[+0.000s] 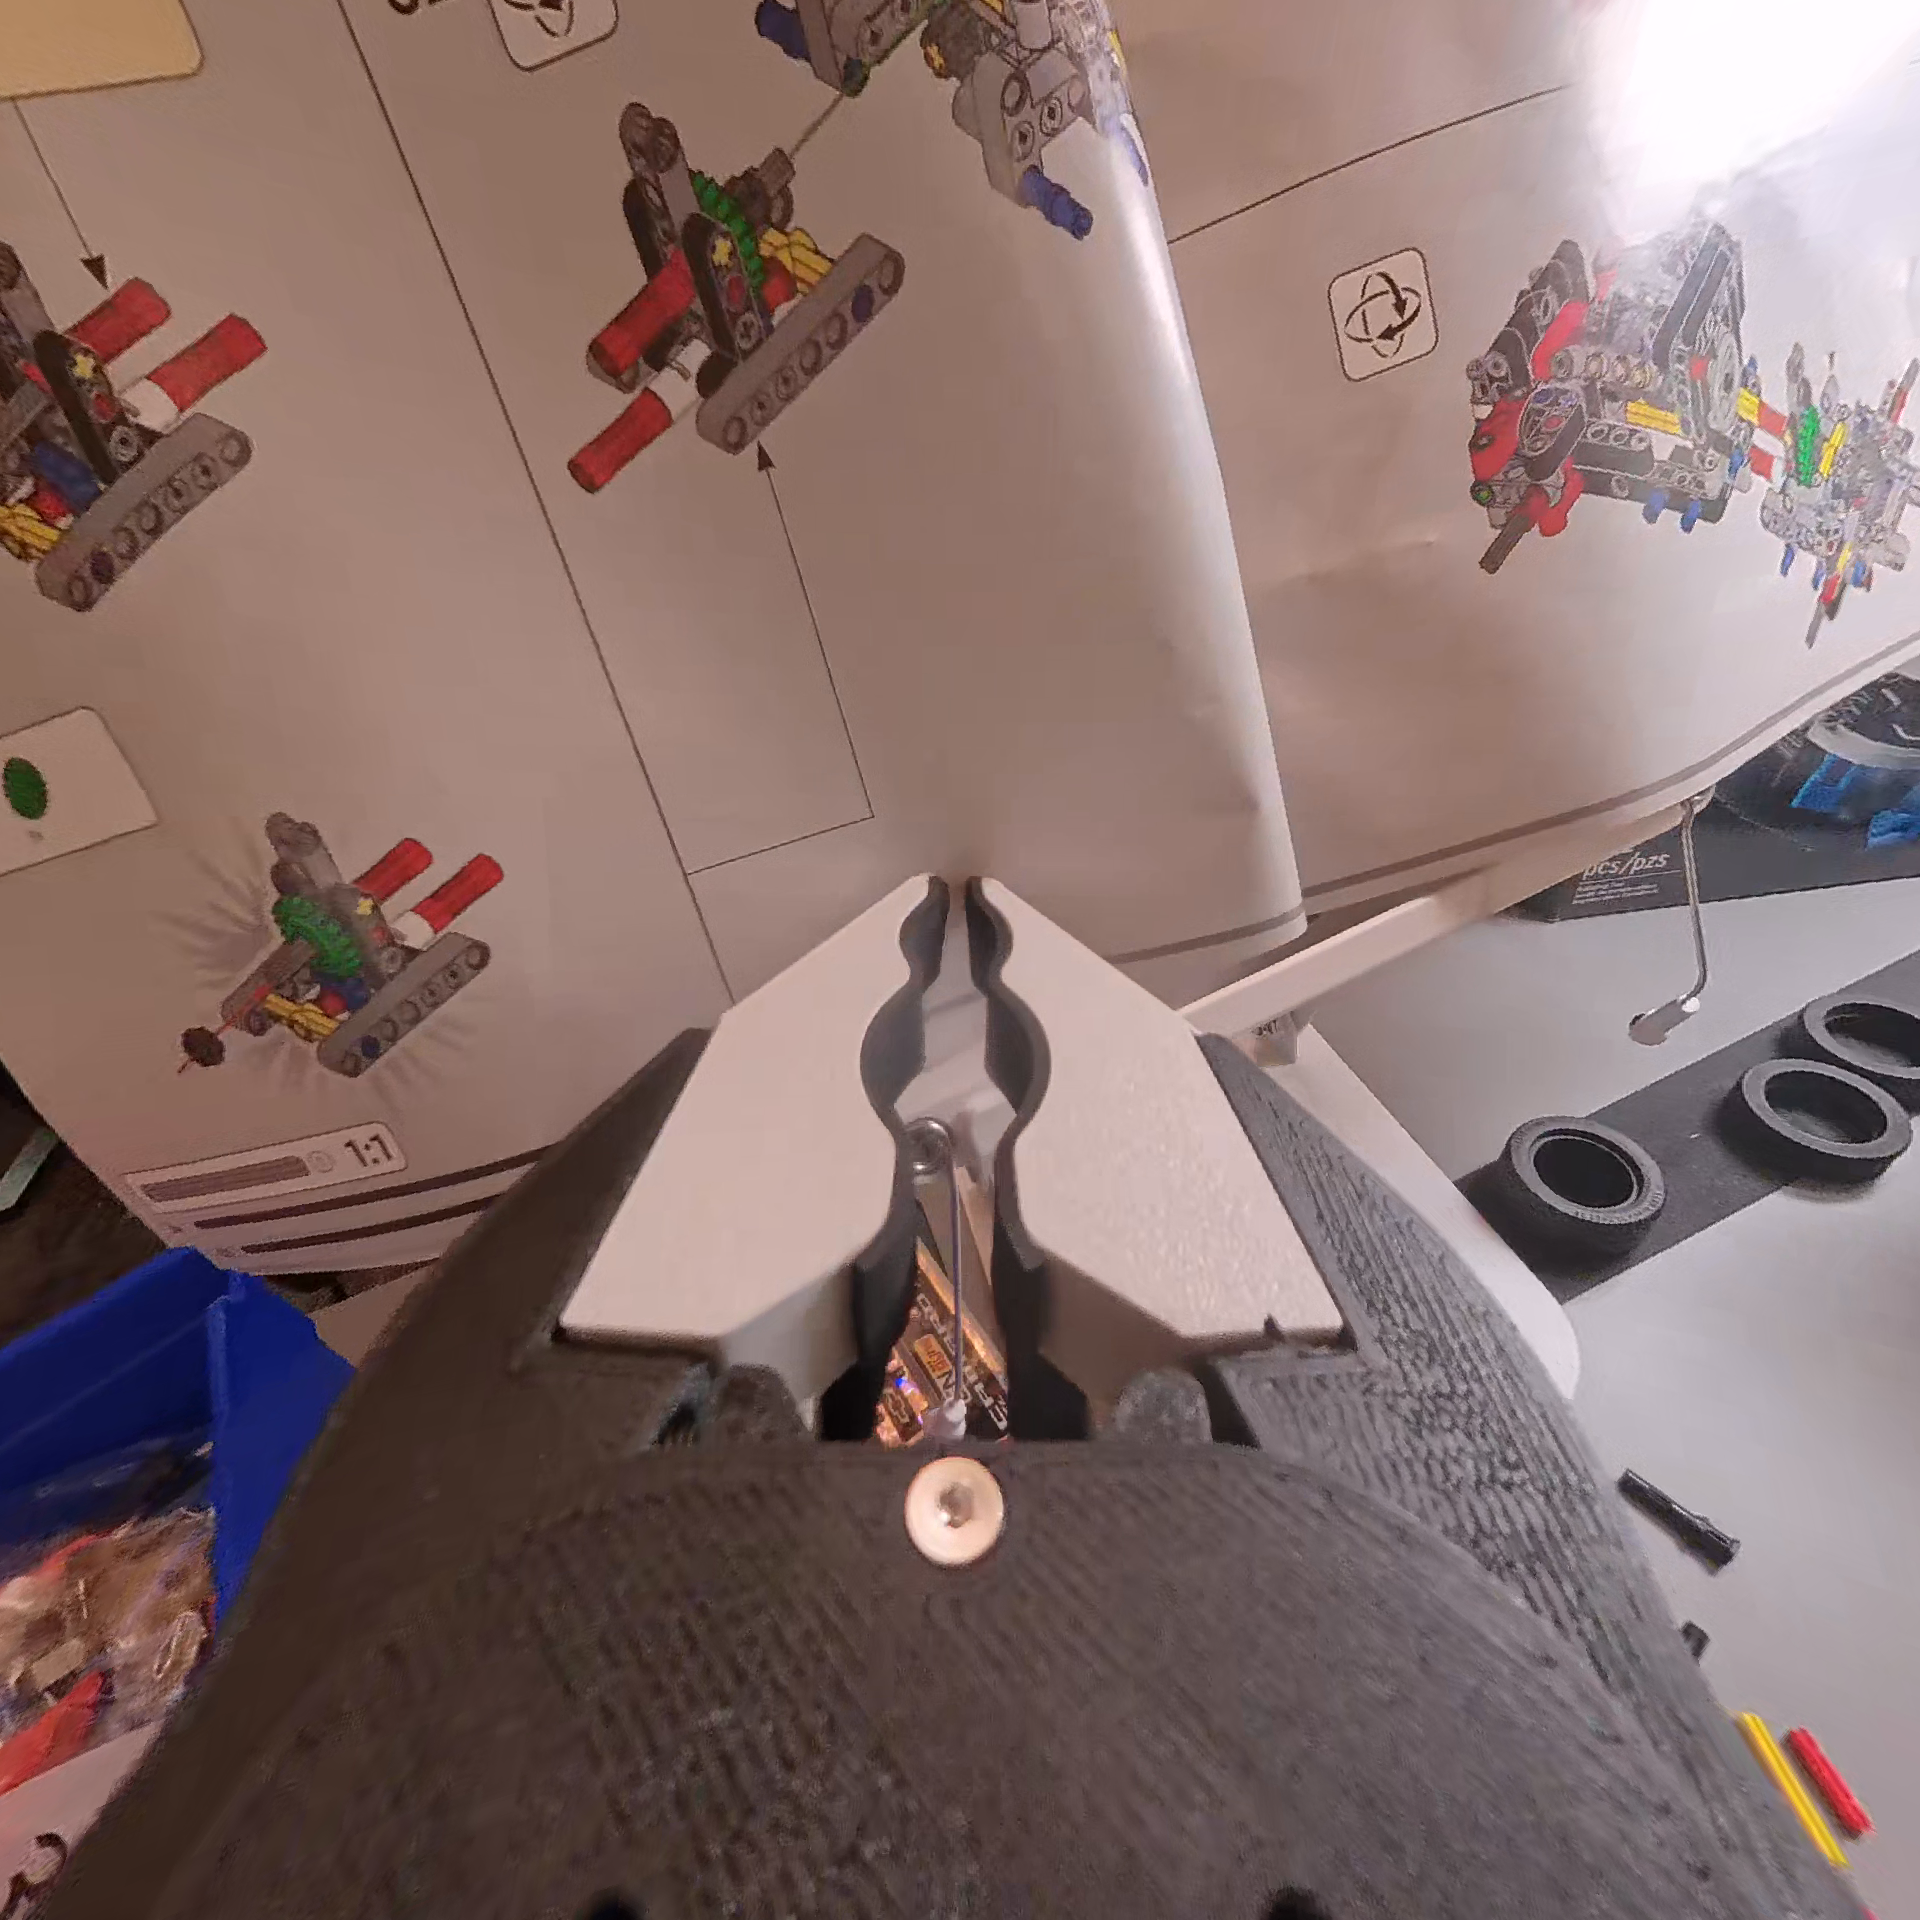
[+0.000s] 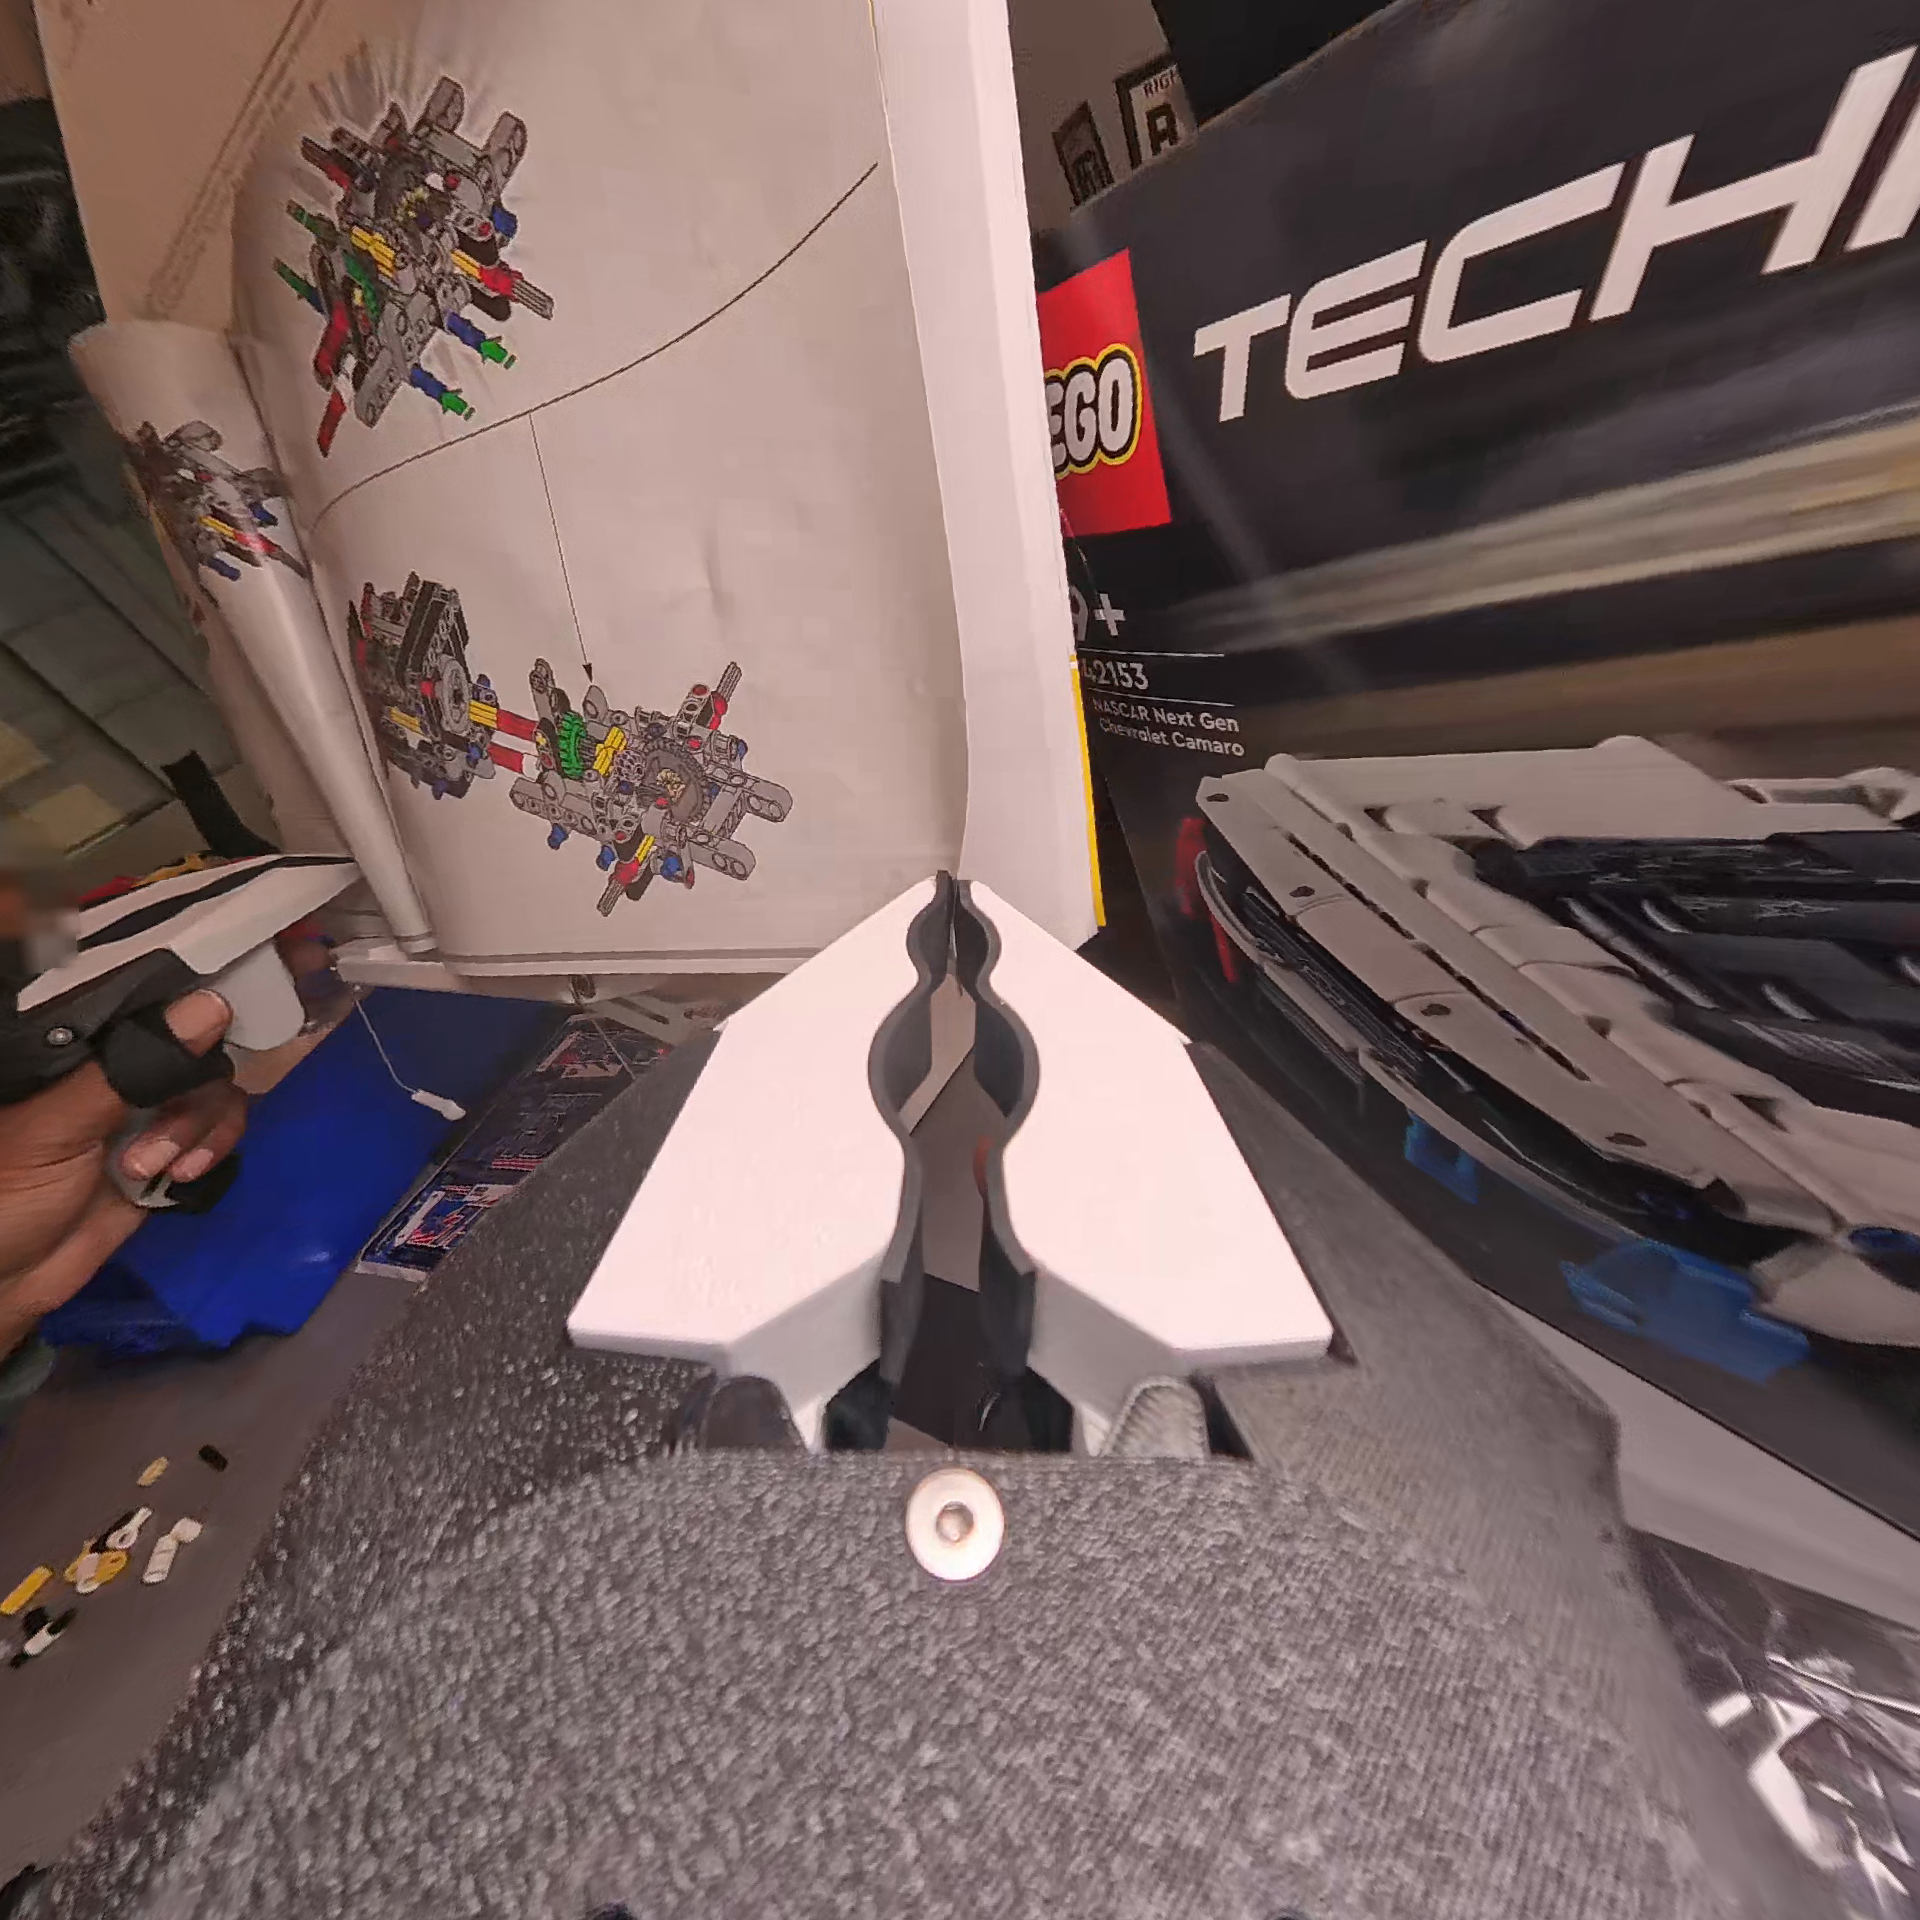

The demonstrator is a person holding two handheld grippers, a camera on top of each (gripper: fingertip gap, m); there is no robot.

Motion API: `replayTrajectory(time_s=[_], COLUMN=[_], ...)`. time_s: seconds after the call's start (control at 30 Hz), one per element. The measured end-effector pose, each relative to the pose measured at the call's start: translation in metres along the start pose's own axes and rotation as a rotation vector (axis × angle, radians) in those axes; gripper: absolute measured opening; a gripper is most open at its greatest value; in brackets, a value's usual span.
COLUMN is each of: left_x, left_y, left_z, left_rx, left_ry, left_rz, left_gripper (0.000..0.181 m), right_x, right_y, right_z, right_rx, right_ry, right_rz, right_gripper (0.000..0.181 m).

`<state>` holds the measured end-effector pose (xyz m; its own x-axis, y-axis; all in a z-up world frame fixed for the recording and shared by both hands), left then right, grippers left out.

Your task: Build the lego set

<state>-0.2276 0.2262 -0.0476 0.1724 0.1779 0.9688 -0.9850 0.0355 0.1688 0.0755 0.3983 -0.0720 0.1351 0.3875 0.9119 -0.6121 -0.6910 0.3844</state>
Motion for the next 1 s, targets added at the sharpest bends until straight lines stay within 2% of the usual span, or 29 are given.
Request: replayTrajectory(time_s=[0.5, 1.0], left_x=[-0.006, -0.009], left_y=[0.007, 0.013], left_z=[0.004, 0.007], left_rx=[0.030, -0.032], left_ry=[-0.027, -0.075], left_rz=[-0.025, 0.069], left_gripper=[0.000, 0.000], right_x=[-0.003, 0.000], right_y=[-0.006, -0.007], right_z=[-0.008, -0.005], right_rx=[0.032, 0.042], right_ry=[-0.030, -0.036], right_rz=[-0.004, 0.015], right_gripper=[0.000, 0.000])
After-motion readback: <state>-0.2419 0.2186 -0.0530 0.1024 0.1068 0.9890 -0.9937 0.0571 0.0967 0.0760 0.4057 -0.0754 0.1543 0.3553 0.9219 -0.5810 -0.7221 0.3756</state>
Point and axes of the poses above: each gripper's, where its closed fingertips meet, z back along the fingers, x out of its top, y = z × x across the jaws, the point moved 7 cm from there along z, back along the fingers, and after that the axes turned 10 degrees about -x, right-handed, at the moved point
